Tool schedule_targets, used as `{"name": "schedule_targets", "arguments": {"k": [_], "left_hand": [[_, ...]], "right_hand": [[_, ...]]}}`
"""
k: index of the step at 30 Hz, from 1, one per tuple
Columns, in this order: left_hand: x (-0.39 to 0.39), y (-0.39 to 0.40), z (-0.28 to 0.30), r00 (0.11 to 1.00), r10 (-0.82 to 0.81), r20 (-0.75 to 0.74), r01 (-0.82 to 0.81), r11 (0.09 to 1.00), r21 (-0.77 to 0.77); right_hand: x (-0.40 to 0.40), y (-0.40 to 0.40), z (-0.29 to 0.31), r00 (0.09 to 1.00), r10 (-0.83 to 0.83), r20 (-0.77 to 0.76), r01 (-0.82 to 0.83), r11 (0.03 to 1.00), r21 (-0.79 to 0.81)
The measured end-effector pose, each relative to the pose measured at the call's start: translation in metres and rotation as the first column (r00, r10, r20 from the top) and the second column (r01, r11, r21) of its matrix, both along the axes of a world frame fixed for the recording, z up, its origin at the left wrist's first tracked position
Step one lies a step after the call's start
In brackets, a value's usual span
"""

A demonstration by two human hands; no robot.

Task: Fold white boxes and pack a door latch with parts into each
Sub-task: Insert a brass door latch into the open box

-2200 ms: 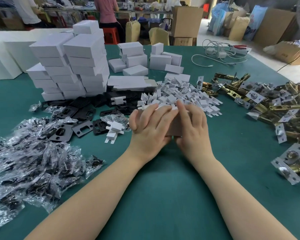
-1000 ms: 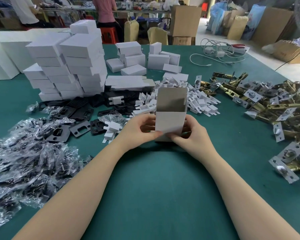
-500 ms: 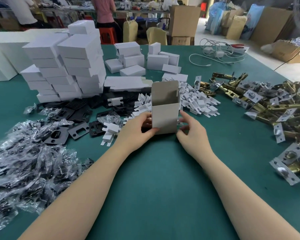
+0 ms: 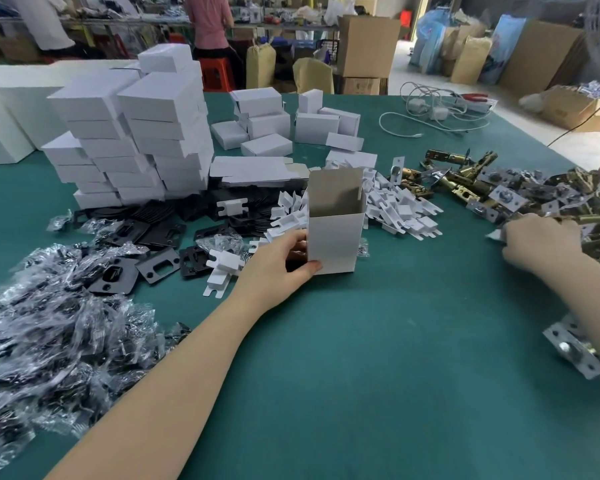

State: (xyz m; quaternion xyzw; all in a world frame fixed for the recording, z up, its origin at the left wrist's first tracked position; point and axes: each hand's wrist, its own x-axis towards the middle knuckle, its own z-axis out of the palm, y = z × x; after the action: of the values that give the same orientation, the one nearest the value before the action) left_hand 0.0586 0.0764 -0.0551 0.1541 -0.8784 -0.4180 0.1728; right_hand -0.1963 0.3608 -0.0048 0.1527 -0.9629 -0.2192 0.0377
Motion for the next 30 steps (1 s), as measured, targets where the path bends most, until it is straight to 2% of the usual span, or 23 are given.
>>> {"name": "schedule_targets", "arguments": {"k": [1, 4, 6, 10, 14, 16, 18, 21, 23, 28, 30], "left_hand": [[0.0, 0.0, 0.0, 1.0, 0.002, 0.001, -0.002, 1.0, 0.0], [0.001, 0.0, 0.0, 1.0, 0.008, 0.005, -0.008, 1.0, 0.002], [0.0, 0.0, 0.0, 1.0, 0.008, 0.005, -0.008, 1.0, 0.003], [0.0, 0.0, 0.001, 1.0, 0.003, 0.007, -0.003, 1.0, 0.008], [0.0, 0.0, 0.0, 1.0, 0.01, 0.017, -0.011, 1.0, 0.022], [-0.001, 0.0, 0.001, 1.0, 0.012, 0.024, -0.012, 1.0, 0.025], [-0.001, 0.0, 0.002, 1.0, 0.01, 0.025, -0.011, 1.0, 0.021], [-0.001, 0.0, 0.002, 1.0, 0.012, 0.025, -0.012, 1.0, 0.013], [0.0, 0.0, 0.003, 1.0, 0.01, 0.027, -0.01, 1.0, 0.006], [0.0, 0.001, 0.005, 0.999, 0.016, 0.032, -0.016, 1.0, -0.004], [0.0, 0.001, 0.005, 0.999, 0.016, 0.033, -0.015, 1.0, -0.005]], "right_hand": [[-0.004, 0.001, -0.001, 1.0, 0.011, -0.01, -0.012, 0.999, -0.045], [-0.013, 0.001, -0.002, 0.987, 0.013, -0.157, -0.065, 0.941, -0.331], [-0.02, 0.0, 0.001, 0.977, -0.015, -0.214, -0.07, 0.921, -0.384], [-0.035, -0.004, 0.008, 0.997, -0.073, -0.003, 0.068, 0.947, -0.313], [-0.046, -0.006, 0.008, 0.99, -0.131, -0.052, 0.086, 0.855, -0.511], [-0.049, -0.006, 0.011, 0.989, -0.147, -0.01, 0.111, 0.788, -0.606], [-0.051, -0.004, 0.015, 0.994, -0.097, 0.04, 0.099, 0.74, -0.665], [-0.043, 0.003, 0.022, 0.999, 0.028, 0.038, 0.008, 0.693, -0.721], [-0.032, 0.004, 0.026, 0.989, 0.118, 0.089, -0.016, 0.683, -0.73], [0.003, -0.003, 0.025, 0.905, 0.274, 0.324, -0.077, 0.856, -0.511], [0.01, -0.003, 0.025, 0.874, 0.292, 0.387, -0.061, 0.858, -0.51]]}}
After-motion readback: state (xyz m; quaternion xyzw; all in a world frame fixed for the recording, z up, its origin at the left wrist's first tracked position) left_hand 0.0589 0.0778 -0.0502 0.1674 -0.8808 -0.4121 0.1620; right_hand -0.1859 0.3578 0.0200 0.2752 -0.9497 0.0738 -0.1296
